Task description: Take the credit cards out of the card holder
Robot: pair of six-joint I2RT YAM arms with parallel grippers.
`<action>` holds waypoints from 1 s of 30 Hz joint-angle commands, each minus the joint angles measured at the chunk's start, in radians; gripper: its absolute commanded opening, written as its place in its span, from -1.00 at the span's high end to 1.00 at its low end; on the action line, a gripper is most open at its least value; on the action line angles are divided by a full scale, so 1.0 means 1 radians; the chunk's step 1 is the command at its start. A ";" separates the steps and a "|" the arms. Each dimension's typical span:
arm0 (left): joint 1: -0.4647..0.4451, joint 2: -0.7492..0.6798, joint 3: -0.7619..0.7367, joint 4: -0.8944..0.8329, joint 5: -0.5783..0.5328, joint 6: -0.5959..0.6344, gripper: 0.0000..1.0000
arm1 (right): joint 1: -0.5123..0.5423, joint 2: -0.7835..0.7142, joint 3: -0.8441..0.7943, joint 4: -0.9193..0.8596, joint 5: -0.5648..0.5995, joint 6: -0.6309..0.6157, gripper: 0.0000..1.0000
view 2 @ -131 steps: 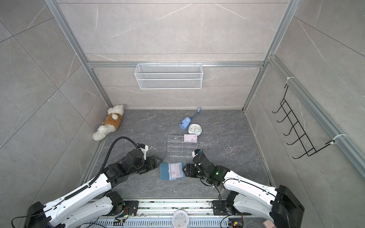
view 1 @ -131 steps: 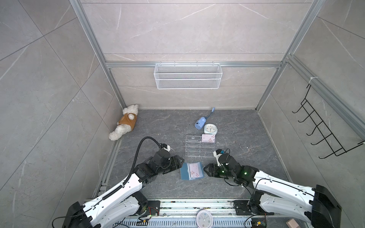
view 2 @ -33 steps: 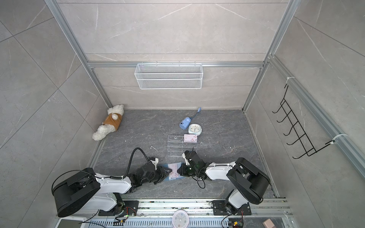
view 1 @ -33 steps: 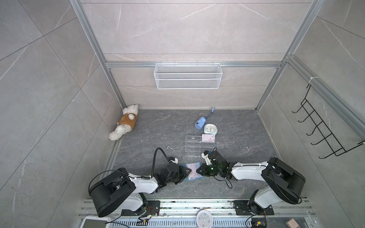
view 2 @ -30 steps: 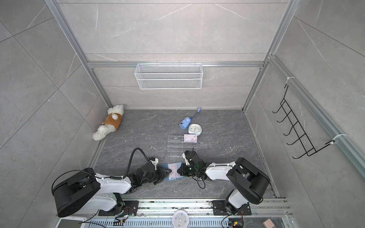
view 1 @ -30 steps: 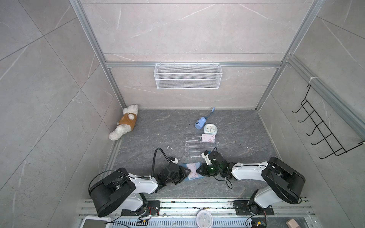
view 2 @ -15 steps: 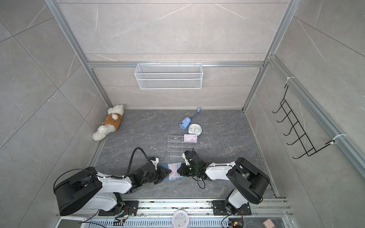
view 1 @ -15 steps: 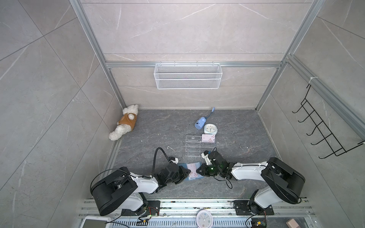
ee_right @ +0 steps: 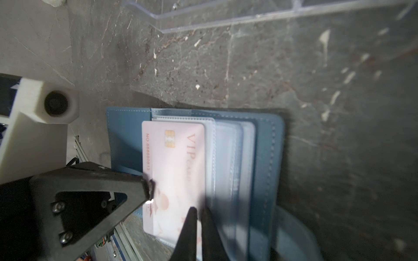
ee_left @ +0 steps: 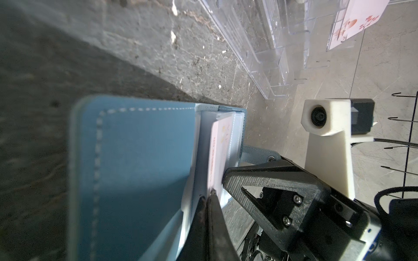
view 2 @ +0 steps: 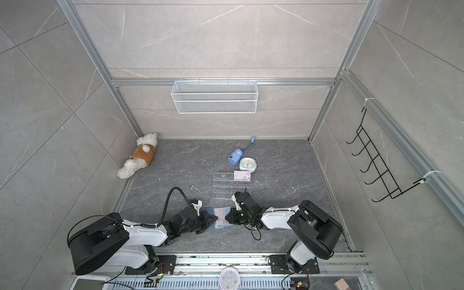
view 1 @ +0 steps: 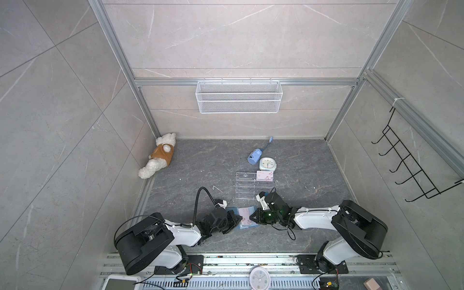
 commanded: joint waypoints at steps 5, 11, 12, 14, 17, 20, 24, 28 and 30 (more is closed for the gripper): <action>-0.003 -0.092 -0.019 -0.094 -0.034 0.038 1.00 | -0.001 0.022 -0.034 -0.029 0.008 0.012 0.78; -0.003 -0.140 -0.023 -0.142 -0.046 0.052 1.00 | -0.001 0.031 -0.032 -0.024 0.005 0.012 0.78; -0.004 -0.138 -0.022 -0.142 -0.044 0.052 1.00 | 0.000 0.032 -0.031 -0.023 0.005 0.012 0.78; -0.003 -0.130 -0.023 -0.124 -0.042 0.049 0.80 | -0.001 0.033 -0.032 -0.021 0.005 0.014 0.78; -0.003 -0.121 -0.023 -0.105 -0.039 0.043 0.37 | 0.000 0.032 -0.034 -0.019 0.003 0.016 0.78; -0.004 -0.114 -0.015 -0.105 -0.035 0.049 0.27 | 0.000 0.034 -0.035 -0.020 0.000 0.016 0.78; -0.003 -0.093 -0.015 -0.092 -0.034 0.044 0.28 | 0.000 0.035 -0.035 -0.020 -0.003 0.016 0.78; -0.003 -0.047 -0.025 -0.026 -0.027 0.036 0.36 | 0.000 0.035 -0.034 -0.020 -0.003 0.018 0.78; -0.003 -0.018 -0.022 0.004 -0.021 0.034 0.42 | 0.000 0.036 -0.032 -0.020 -0.002 0.018 0.78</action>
